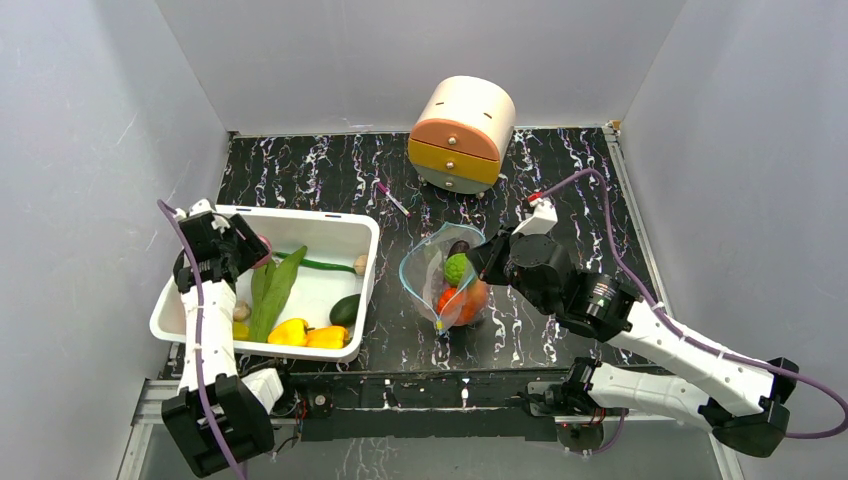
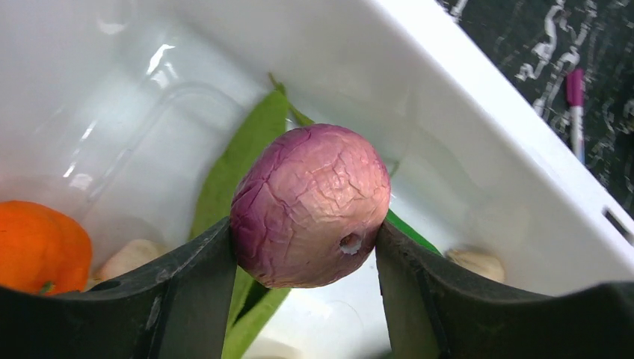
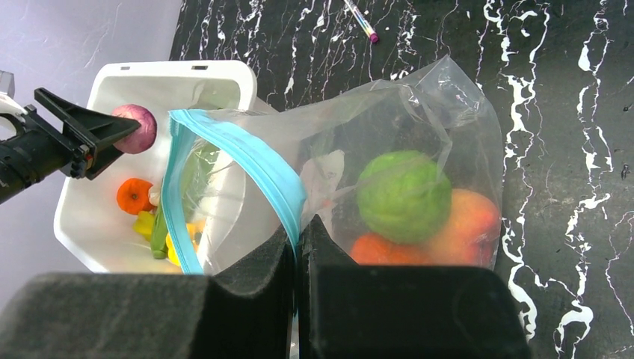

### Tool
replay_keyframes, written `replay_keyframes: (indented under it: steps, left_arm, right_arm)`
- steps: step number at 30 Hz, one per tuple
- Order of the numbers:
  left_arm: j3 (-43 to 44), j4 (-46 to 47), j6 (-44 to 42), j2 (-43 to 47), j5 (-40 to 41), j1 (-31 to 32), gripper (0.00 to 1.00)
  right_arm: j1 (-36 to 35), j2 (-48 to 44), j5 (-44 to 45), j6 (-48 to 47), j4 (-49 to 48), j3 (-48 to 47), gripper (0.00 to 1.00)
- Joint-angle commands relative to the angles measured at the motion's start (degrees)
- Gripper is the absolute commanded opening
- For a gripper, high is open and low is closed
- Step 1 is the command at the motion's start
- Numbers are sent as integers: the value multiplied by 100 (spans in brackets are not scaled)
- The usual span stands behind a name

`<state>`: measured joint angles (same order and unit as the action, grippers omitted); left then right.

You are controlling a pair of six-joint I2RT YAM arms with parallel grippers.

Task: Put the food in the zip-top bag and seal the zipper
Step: Pick up the fake vegetable from the bin, then place the fake vegetable in the zipper food storage bag.

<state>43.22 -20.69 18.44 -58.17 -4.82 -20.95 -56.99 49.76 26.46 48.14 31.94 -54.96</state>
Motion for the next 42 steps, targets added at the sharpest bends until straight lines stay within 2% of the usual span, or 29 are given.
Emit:
replay_keyframes:
  steps: [1,6,12,20,26,34,39,42]
  left_arm:
    - [396,-413,128,337,-643,227,23]
    - [662,-490,-3,443,-1311,582,19]
    - [1045,-508,-252,430,-2018,984,23]
    - [760,766,614,586,-3271,1478,23]
    - [929,980,601,467,-3811,1998,23]
    - [690,2119,1444,625,-3931,2775,24]
    - [766,2491,1726,617,-3794,3397,24]
    - [720,2809,1871,592,-3752,3828,21]
  right_arm:
    - [-14,-137,190,127,-182,-133,0]
    - [-9,-91,270,186,-86,-164,0]
    - [-14,20,507,207,14,-294,0]
    - [-14,209,835,247,235,-483,0]
    - [-14,331,741,308,164,-421,0]
    - [-14,469,341,289,-153,-334,0]
    - [-14,470,264,315,-239,-414,0]
    - [-14,449,264,460,-345,-428,0]
